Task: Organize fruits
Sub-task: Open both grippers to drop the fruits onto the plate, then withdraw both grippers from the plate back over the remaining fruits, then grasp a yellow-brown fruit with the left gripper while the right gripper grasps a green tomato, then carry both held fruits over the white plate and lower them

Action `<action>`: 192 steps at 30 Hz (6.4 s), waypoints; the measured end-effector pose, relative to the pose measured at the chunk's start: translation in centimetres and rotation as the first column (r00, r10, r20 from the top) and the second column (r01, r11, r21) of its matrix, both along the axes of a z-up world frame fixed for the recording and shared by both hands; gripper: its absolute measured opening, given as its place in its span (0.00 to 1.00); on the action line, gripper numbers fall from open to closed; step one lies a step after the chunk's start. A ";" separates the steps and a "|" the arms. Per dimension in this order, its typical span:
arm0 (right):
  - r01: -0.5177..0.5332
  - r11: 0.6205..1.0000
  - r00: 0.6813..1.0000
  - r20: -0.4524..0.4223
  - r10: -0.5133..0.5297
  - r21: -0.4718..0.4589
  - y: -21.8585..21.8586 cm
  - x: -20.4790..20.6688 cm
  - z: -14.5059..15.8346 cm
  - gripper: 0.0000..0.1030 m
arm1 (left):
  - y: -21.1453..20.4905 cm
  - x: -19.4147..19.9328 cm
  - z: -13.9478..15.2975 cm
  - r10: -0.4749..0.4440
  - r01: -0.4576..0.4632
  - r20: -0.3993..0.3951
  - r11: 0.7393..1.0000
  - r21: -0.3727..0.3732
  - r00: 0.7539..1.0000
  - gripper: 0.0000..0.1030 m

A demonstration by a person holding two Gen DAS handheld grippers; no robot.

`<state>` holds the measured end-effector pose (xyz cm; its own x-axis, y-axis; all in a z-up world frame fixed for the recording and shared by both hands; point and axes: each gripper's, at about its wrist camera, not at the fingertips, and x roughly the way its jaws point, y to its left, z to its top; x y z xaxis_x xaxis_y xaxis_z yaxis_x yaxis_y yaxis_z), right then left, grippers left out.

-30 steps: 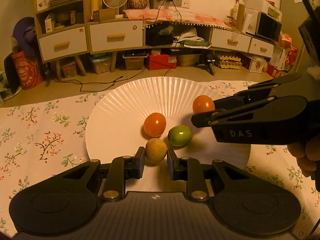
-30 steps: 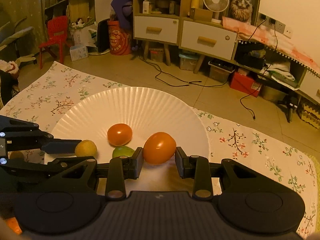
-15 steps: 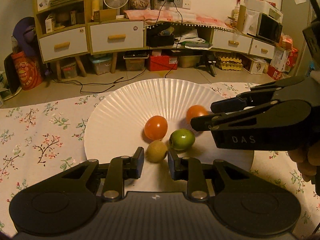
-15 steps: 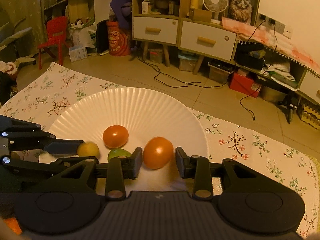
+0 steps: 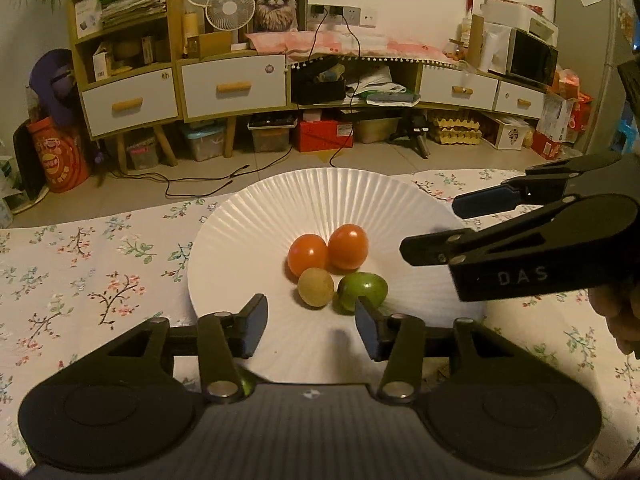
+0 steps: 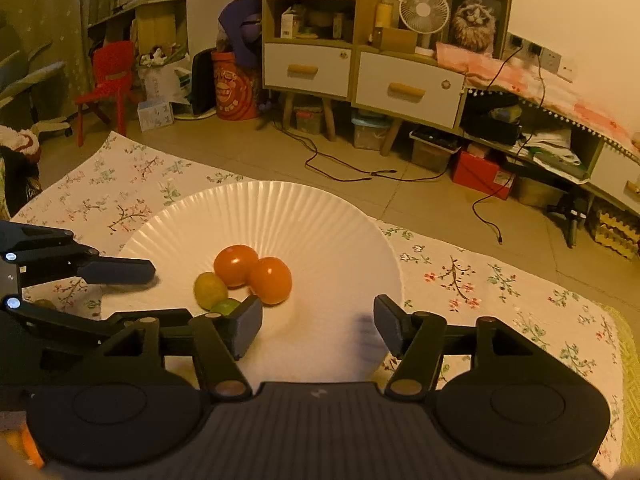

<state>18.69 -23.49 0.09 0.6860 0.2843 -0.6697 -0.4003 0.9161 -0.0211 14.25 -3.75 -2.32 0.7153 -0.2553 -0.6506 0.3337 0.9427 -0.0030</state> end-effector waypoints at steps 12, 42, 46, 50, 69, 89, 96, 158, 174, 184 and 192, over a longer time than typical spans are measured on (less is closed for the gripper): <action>0.035 0.998 0.999 0.015 -0.036 0.048 -0.8 -3.8 0.9 0.68 | 2.0 -3.0 0.6 -0.014 0.014 -0.009 1.000 0.004 1.000 0.71; 0.061 0.991 0.998 -0.032 -0.057 0.123 1.0 -11.9 -0.6 0.91 | 7.6 -10.1 0.1 0.007 -0.008 -0.038 1.000 -0.002 0.999 0.98; 0.073 0.986 0.997 -0.049 -0.066 0.147 1.0 -12.7 -1.1 0.92 | 8.4 -10.9 -0.3 0.003 -0.004 -0.045 1.000 -0.016 0.999 1.00; 0.073 0.991 0.997 -0.031 -0.070 0.113 1.5 -13.5 -1.7 0.92 | 8.8 -11.3 -1.2 -0.014 0.013 -0.093 1.000 -0.015 0.996 1.00; 0.016 0.999 0.999 -0.046 -0.015 0.038 3.1 -15.5 -4.0 0.94 | 8.3 -13.7 -4.5 -0.087 0.093 -0.134 0.995 0.039 0.987 1.00; 0.007 1.000 1.000 0.010 -0.007 -0.002 4.5 -14.8 -5.0 0.81 | 6.9 -14.3 -5.0 -0.061 0.063 -0.070 0.998 0.023 0.996 0.90; -0.060 0.998 0.998 0.015 0.061 -0.009 5.5 -15.1 -4.6 0.64 | 6.1 -14.7 -4.5 -0.122 0.121 -0.059 0.992 -0.019 0.991 0.60; 0.006 0.995 0.999 0.049 -0.011 0.101 2.2 -10.7 -0.1 0.23 | 2.8 -10.0 1.5 -0.057 0.055 -0.008 0.988 -0.147 0.998 0.27; 0.075 0.992 0.995 0.061 -0.082 0.103 -0.2 -5.0 0.1 0.23 | -0.8 -4.3 1.3 -0.076 0.076 0.006 0.991 -0.114 0.997 0.27; 0.092 0.989 0.995 0.015 -0.094 0.112 -0.3 -1.5 -0.9 0.23 | -1.1 -1.3 -0.1 -0.024 0.018 -0.071 0.996 -0.091 0.997 0.27; 0.091 0.991 0.996 -0.013 -0.090 0.099 0.2 -0.4 -1.6 0.23 | -1.7 -0.3 -0.4 -0.014 0.006 -0.096 0.997 -0.079 0.995 0.27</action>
<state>18.32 -23.27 -1.56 0.7062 0.2865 -0.6475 -0.3154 0.9460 0.0746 13.96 -5.43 -2.69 0.6473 -0.3152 -0.6940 0.3377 0.9349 -0.1097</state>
